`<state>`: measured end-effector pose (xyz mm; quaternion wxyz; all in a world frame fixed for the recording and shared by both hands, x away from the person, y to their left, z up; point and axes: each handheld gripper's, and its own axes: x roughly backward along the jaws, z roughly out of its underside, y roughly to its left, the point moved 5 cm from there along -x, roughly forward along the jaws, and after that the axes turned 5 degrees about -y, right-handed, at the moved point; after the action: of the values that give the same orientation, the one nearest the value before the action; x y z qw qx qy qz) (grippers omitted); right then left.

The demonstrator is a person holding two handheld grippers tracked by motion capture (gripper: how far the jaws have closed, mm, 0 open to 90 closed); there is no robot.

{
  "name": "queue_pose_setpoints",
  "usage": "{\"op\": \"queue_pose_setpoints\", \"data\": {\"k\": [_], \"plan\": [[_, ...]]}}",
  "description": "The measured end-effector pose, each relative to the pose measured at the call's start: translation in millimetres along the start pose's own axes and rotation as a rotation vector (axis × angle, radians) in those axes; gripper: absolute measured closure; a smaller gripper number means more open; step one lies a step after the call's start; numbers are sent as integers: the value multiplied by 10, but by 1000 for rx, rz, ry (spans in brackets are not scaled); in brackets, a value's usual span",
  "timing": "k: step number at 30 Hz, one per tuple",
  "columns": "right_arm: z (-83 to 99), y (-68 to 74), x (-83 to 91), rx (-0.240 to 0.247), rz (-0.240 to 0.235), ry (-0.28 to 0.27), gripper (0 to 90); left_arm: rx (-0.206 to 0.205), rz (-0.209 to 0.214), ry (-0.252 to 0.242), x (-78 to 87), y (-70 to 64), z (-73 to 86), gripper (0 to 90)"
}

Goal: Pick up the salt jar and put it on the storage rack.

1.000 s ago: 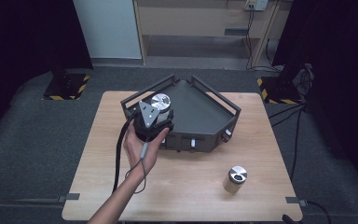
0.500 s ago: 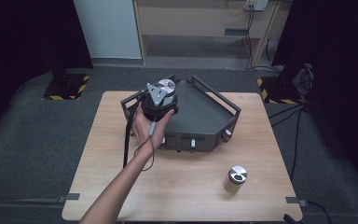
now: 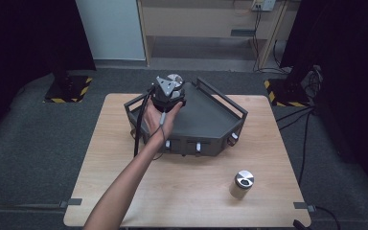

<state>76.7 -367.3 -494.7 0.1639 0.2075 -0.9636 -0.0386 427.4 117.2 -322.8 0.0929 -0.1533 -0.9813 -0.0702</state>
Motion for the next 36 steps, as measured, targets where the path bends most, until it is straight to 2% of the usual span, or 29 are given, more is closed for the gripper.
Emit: {"op": "queue_pose_setpoints", "data": {"k": [15,20,36], "plan": [[7,-18,9,-3,5,1,25,3,-10,46,-389,-25,134,304],[5,-23,16,1,5,1,25,-9,-9,51,-471,-47,153,304],[19,-37,43,-4,7,3,27,-7,-21,89,-672,-81,231,304]]}}
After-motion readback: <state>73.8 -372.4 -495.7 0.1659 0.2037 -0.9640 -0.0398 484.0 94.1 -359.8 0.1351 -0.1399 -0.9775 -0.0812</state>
